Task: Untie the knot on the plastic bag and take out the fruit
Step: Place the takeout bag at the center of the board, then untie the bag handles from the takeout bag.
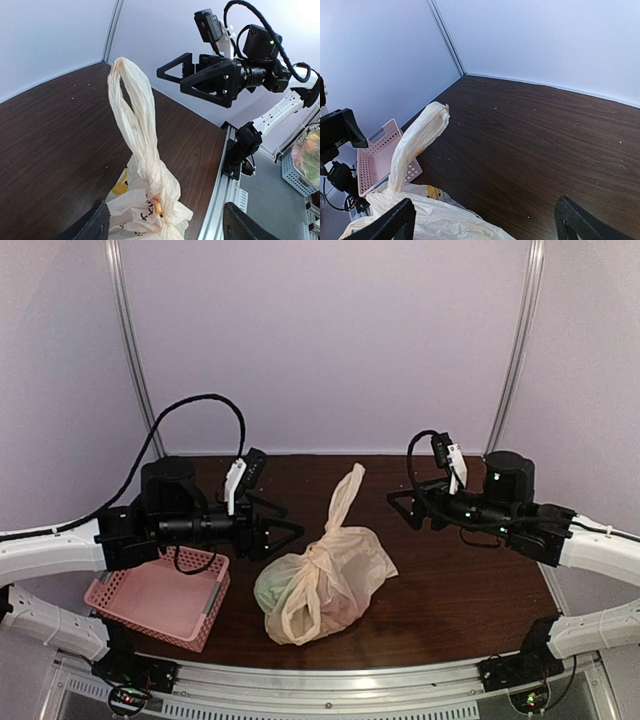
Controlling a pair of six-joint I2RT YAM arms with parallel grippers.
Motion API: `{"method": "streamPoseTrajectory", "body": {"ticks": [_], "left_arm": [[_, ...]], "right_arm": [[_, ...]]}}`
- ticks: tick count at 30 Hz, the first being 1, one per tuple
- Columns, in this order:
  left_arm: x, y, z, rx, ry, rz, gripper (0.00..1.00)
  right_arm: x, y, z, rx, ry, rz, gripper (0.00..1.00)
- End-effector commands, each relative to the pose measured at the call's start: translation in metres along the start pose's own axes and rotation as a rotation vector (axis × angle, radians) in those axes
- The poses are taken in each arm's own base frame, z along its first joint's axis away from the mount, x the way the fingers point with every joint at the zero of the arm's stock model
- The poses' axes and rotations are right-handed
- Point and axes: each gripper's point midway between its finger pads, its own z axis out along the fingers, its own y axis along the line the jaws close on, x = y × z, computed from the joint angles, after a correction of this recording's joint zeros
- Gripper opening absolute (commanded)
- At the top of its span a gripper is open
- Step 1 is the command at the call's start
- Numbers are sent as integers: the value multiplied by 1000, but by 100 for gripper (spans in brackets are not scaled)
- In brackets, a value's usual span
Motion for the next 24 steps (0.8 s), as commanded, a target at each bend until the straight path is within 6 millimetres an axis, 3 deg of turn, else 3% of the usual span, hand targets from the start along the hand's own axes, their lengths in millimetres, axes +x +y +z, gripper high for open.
{"method": "streamPoseTrajectory", "body": {"ticks": [1, 8, 13, 17, 24], "left_arm": [[31, -7, -2, 61, 88, -31, 80], [66, -3, 1, 36, 200, -46, 83], [67, -3, 9, 27, 219, -25, 76], [67, -1, 14, 17, 222, -15, 68], [68, 7, 19, -22, 213, -17, 63]], "right_arm": [[8, 11, -3, -64, 21, 3, 98], [29, 44, -6, -223, 87, -18, 99], [42, 60, -6, -264, 137, -41, 92], [51, 74, -4, -292, 157, -62, 94], [62, 92, 8, -273, 175, -152, 98]]}}
